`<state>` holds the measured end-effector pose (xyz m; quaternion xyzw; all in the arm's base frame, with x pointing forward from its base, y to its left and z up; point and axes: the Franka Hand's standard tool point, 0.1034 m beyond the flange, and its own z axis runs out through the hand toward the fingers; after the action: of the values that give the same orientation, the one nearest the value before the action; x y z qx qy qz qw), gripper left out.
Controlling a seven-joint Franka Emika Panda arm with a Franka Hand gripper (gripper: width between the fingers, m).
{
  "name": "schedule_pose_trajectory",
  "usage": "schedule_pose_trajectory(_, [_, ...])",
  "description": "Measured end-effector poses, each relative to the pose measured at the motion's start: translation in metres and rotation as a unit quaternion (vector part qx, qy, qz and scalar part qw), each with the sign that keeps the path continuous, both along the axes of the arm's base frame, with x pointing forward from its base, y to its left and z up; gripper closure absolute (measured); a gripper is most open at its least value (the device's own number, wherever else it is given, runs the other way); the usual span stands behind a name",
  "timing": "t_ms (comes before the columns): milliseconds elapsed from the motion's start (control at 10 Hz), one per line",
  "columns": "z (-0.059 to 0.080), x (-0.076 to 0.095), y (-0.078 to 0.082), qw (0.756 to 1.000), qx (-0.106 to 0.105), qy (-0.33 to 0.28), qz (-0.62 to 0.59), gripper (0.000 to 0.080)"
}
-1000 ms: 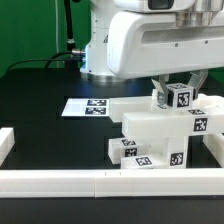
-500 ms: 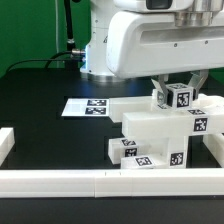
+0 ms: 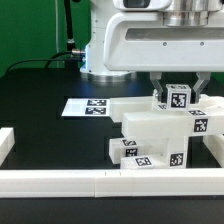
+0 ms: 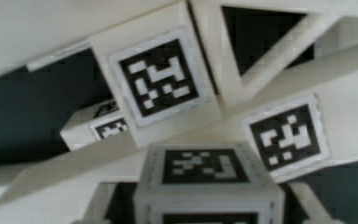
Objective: Assemble chair
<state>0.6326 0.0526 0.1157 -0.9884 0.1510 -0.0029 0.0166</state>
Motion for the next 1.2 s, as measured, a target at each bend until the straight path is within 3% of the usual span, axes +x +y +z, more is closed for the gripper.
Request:
schedule_pose_trajectory(200, [0.0000,0.0001,-0.0001,0.997,0.007,0.003,-0.073,0.0532])
schedule_pose_trajectory(900, [-0.0004,0.0000,0.0016,0.954,0.016,0.013,-0.300,0.0532])
schedule_pose_trajectory(1000, [-0.0008,-0.0001,0.0018,0.954,0.016,0.014,-0.300,0.0451])
schedule_pose_trajectory(1100, [-0.0012,-0.0003,0.0019,0.955,0.016,0.014,-0.296,0.0317])
schedule_pose_trajectory(1200, [-0.0012,-0.0003,0.0017,0.960,0.015,0.013,-0.279,0.0317])
